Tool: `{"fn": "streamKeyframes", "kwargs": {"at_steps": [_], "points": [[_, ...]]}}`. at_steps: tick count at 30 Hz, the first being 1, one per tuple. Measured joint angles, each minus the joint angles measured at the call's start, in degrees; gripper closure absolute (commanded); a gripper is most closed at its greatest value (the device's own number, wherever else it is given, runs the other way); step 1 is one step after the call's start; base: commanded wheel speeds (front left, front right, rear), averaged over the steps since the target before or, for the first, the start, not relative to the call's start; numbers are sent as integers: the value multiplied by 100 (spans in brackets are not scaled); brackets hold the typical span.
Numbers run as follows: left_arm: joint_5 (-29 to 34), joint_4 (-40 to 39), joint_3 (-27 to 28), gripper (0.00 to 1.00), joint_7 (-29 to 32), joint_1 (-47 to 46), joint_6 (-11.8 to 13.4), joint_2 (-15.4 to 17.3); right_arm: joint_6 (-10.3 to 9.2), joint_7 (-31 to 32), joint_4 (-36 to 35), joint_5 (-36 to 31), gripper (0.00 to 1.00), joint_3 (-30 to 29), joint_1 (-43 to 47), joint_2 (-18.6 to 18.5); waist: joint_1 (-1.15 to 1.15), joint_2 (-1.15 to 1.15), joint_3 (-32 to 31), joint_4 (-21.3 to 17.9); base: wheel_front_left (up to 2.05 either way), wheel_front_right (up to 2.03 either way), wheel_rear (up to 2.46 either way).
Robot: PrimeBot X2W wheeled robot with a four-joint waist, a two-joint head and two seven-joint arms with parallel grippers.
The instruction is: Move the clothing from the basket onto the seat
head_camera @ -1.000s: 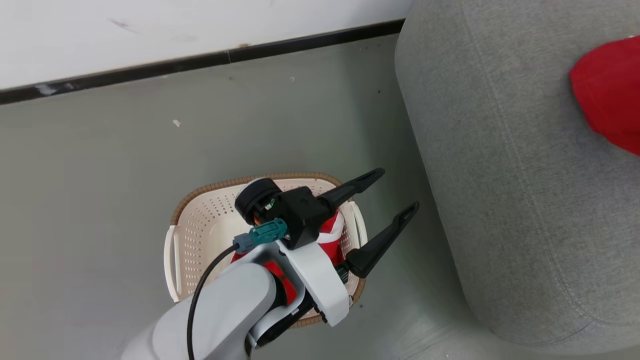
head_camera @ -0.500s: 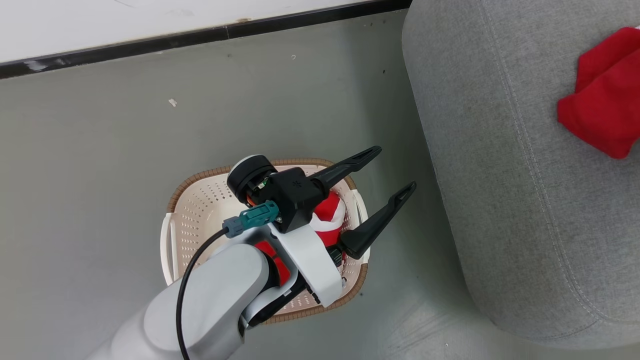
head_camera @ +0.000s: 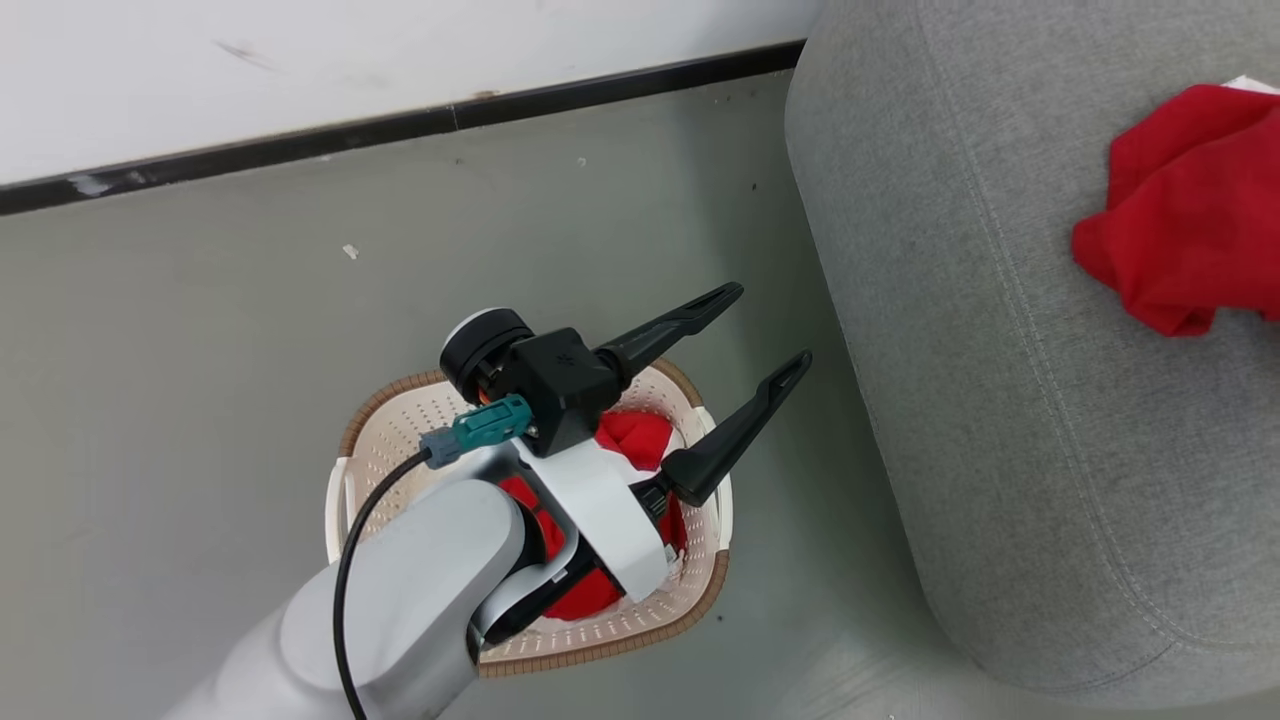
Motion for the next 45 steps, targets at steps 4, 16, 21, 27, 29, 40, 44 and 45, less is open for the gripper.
{"fn": "streamKeyframes", "kwargs": {"at_steps": [4, 16, 21, 27, 29, 40, 44, 45], "points": [[-48, 64, 19, 0, -74, 14, -10, 2, 0, 58, -42, 111, 0, 116, 86, -86, 0, 0, -112, -19, 0, 0, 0], [-192, 322, 78, 0, -250, 275, -27, 102, 0, 201, -368, 591, 0, 638, 915, -319, 0, 0, -630, -131, 0, 0, 0], [-259, 396, 104, 0, -323, 393, -29, 119, 0, 345, -694, 914, 0, 836, 1152, -471, 0, 0, -852, -190, 0, 0, 0], [-359, 431, 193, 0, -396, 540, -25, 124, 0, 559, -1150, 1310, 0, 1055, 1390, -668, 0, 0, -1105, -245, 0, 0, 0], [-366, 436, 220, 0, -403, 601, -22, 123, 0, 589, -1329, 1426, 0, 1071, 1395, -781, 0, 0, -1182, -256, 0, 0, 0], [-463, 467, 474, 0, -556, 881, 187, 174, 0, 66, -2346, 1519, 0, 1088, 1377, -1127, 0, 0, -1539, -181, 0, 0, 0], [-466, 521, 636, 0, -598, 1007, 314, 282, 0, -245, -2613, 1527, 0, 1061, 1372, -1099, 0, 0, -1634, -88, 0, 0, 0], [-464, 536, 683, 0, -604, 1038, 361, 320, 0, -316, -2631, 1523, 0, 1048, 1369, -1071, 0, 0, -1656, -61, 0, 0, 0]]}}
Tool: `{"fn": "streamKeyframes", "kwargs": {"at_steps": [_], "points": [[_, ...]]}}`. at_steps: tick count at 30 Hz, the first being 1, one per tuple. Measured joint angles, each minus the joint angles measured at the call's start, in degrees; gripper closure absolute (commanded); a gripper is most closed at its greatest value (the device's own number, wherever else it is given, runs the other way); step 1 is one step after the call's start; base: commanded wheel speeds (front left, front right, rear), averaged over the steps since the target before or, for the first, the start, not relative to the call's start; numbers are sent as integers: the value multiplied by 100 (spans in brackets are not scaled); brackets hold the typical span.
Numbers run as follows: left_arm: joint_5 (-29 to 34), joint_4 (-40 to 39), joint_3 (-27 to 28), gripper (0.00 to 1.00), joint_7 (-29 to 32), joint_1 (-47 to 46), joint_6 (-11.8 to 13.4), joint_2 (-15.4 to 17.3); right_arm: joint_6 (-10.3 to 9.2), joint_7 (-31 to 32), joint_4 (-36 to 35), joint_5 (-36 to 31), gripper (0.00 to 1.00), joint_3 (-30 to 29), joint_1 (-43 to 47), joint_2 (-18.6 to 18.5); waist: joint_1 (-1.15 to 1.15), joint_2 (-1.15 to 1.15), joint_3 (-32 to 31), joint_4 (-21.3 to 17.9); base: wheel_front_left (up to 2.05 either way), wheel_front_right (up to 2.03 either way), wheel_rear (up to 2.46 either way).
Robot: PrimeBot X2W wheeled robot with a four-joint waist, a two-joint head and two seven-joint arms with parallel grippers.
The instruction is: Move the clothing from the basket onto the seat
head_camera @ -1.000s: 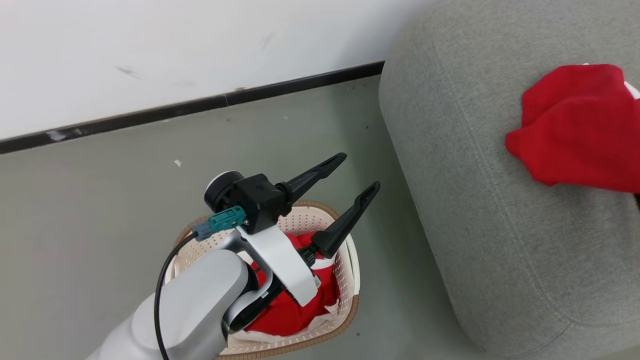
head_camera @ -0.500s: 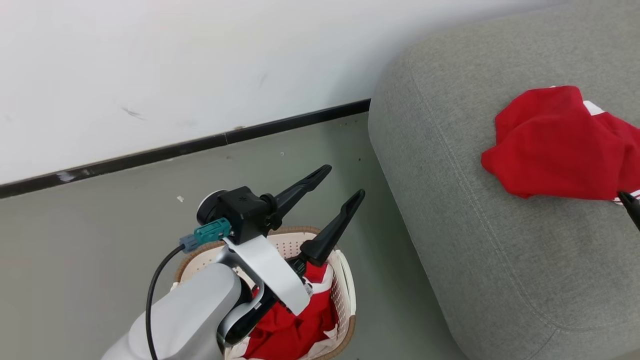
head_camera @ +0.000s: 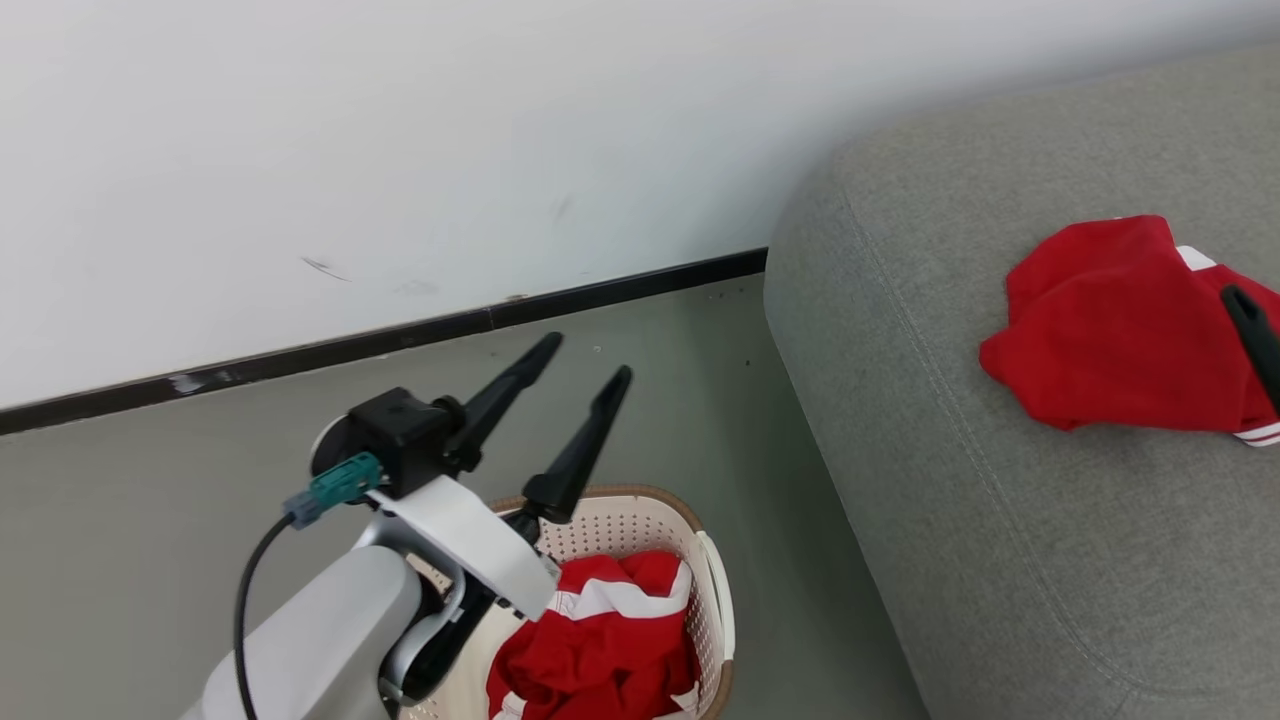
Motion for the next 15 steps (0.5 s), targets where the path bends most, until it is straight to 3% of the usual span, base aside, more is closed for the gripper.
{"fn": "streamKeyframes", "kwargs": {"at_steps": [15], "points": [[-200, 182, 657, 0, -153, 688, 426, 268, 0, -712, -303, -466, 0, 85, 84, 646, 0, 0, -315, 467, 0, 0, 0]]}}
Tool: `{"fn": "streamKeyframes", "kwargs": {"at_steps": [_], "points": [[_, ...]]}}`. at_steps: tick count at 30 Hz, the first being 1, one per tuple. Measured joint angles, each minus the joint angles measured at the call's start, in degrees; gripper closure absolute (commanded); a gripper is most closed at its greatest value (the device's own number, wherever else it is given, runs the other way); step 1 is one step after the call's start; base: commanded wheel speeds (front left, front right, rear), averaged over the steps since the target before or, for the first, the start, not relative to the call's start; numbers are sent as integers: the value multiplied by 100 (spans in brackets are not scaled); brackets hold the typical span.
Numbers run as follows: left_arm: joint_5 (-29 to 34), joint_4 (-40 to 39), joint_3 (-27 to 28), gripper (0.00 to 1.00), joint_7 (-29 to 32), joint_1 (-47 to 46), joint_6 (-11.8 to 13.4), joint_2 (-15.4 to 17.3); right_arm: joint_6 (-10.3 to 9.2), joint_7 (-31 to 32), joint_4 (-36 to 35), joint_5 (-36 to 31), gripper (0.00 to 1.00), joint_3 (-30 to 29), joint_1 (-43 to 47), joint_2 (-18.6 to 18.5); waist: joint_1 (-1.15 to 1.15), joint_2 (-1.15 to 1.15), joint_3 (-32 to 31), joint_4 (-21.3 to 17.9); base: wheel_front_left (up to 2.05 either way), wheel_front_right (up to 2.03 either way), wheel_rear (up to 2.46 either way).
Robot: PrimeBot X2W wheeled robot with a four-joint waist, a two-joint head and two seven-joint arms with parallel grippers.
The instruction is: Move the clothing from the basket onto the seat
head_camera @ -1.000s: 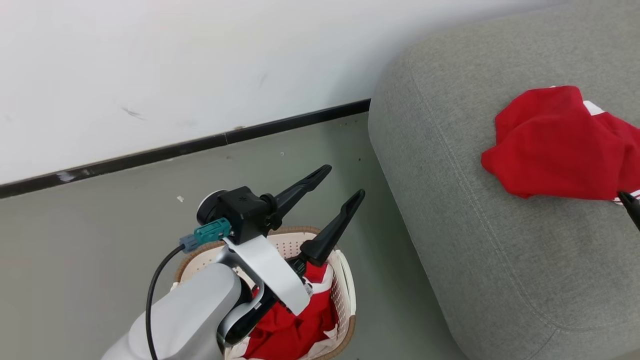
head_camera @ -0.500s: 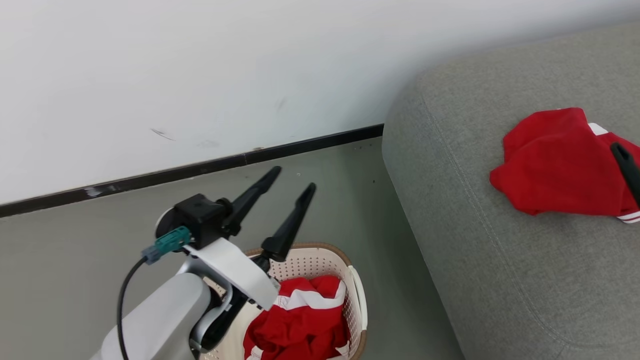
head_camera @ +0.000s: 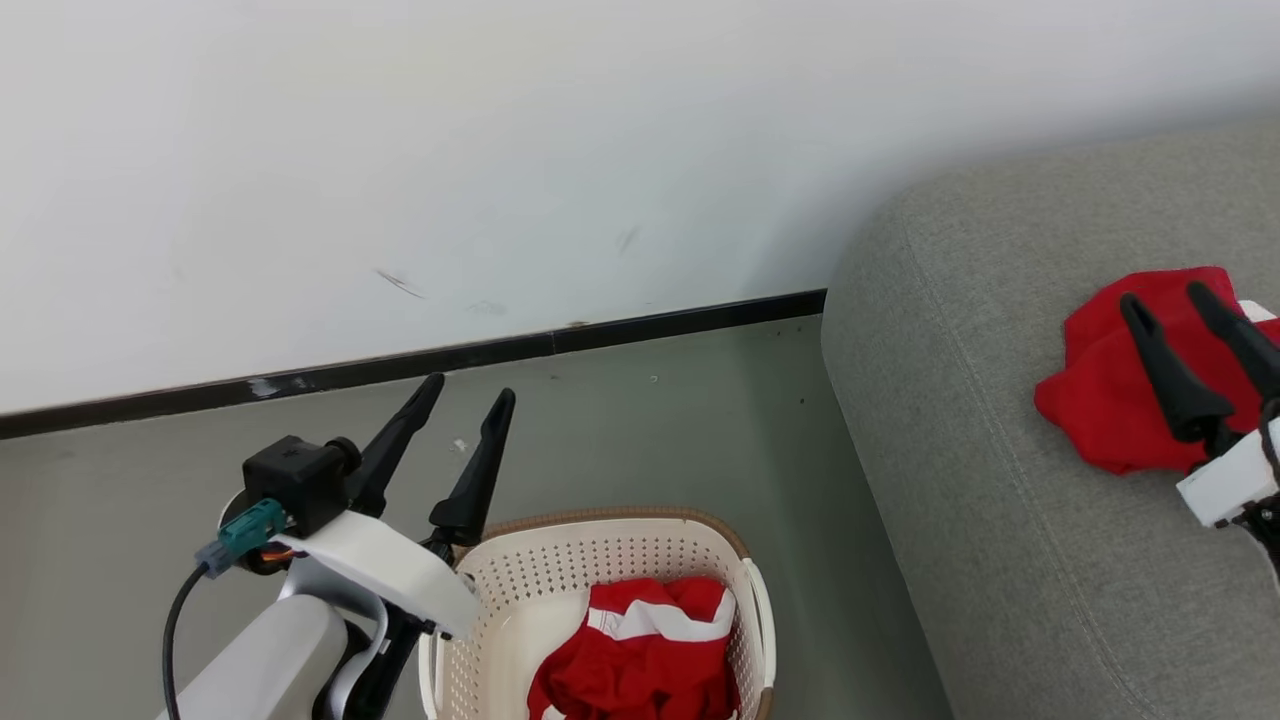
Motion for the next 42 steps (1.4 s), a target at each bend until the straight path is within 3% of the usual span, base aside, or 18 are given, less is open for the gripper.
{"fn": "streamKeyframes", "kwargs": {"at_steps": [13, 20, 27, 42], "points": [[82, 88, 495, 0, -44, 656, 413, 242, -1, -101, 18, -504, 0, -636, 669, 712, 0, 0, -244, 428, 0, 0, 0], [236, -47, 960, 0, -52, 870, 590, 166, -1, -101, -125, -1000, 0, -1076, 1020, 1179, 0, 0, -321, 582, 0, 0, 0], [520, -253, 1464, 0, -66, 1175, 786, 67, -1, -101, -364, -1569, 0, -1092, 1437, 1439, 0, 0, -374, 694, 0, 0, 0], [917, -490, 1791, 0, -66, 1756, 775, -319, -1, -109, -781, -2153, 0, -1436, 1841, 1893, 0, 0, -421, 825, 0, 0, 0]]}}
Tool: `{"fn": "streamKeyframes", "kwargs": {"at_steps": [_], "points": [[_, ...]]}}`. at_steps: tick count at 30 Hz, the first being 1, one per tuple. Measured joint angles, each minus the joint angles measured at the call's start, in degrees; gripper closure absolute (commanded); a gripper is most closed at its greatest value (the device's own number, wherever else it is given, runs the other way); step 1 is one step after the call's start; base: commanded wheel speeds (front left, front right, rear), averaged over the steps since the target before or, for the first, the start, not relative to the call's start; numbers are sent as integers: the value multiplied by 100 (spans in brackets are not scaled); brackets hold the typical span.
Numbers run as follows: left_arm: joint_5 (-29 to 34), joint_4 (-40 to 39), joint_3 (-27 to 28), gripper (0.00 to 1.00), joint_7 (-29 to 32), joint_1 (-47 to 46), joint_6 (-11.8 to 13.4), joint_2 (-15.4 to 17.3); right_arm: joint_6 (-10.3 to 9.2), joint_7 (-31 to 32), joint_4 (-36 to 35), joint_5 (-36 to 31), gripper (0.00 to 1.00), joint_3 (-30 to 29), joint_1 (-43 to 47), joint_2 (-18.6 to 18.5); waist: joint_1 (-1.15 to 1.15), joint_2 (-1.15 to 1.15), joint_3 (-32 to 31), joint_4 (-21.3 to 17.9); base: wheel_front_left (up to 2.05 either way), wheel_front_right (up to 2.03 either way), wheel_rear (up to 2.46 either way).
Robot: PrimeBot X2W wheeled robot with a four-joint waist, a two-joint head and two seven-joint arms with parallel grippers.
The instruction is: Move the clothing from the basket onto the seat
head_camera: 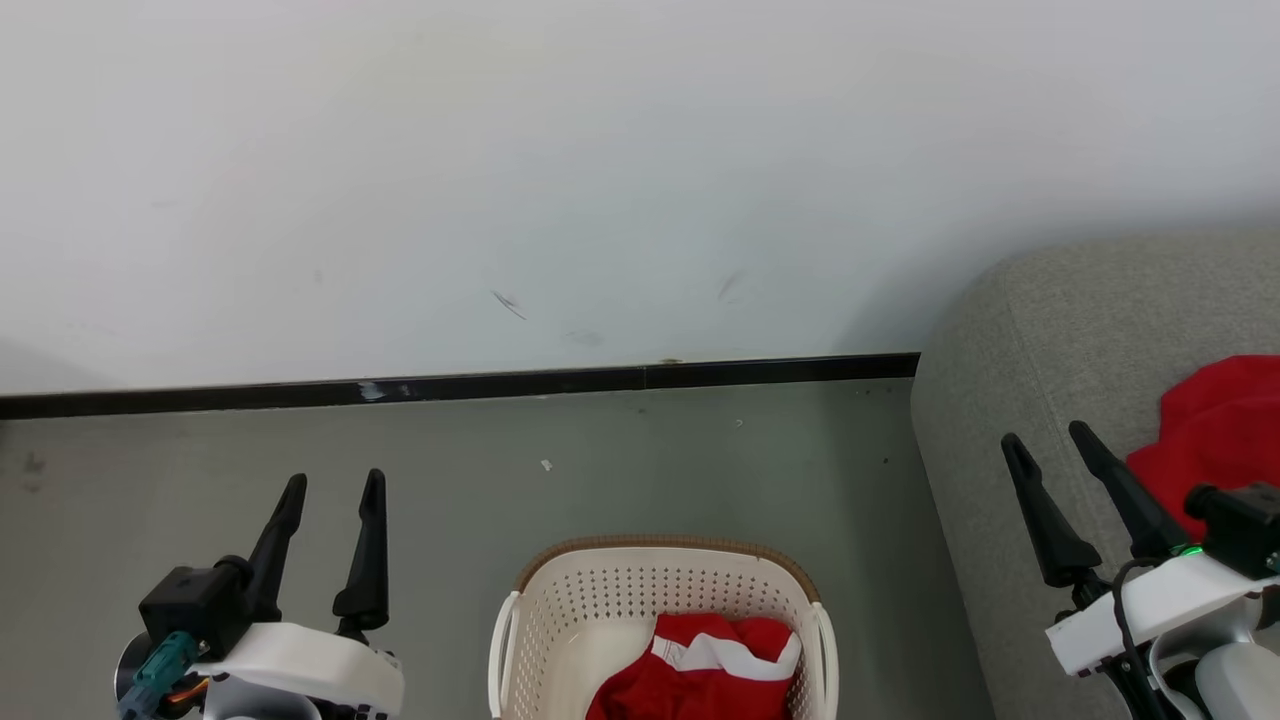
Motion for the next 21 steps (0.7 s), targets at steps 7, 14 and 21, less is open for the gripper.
{"fn": "streamKeyframes", "kwargs": {"at_steps": [7, 14, 21], "points": [[125, -13, 126, 0, 0, 77, -58, -43, 0, 0, -143, -148, 0, -85, 103, 180, 0, 0, 40, 1, 0, 0, 0], [229, -37, 276, 0, 0, 79, -132, -104, 0, 0, -224, -297, 0, -98, 112, 292, 0, 0, 80, -51, 0, 0, 0], [311, -40, 379, 0, 0, 90, -210, -158, 0, 0, -322, -349, 0, -126, 199, 376, 0, 0, 116, -114, 0, 0, 0]]}}
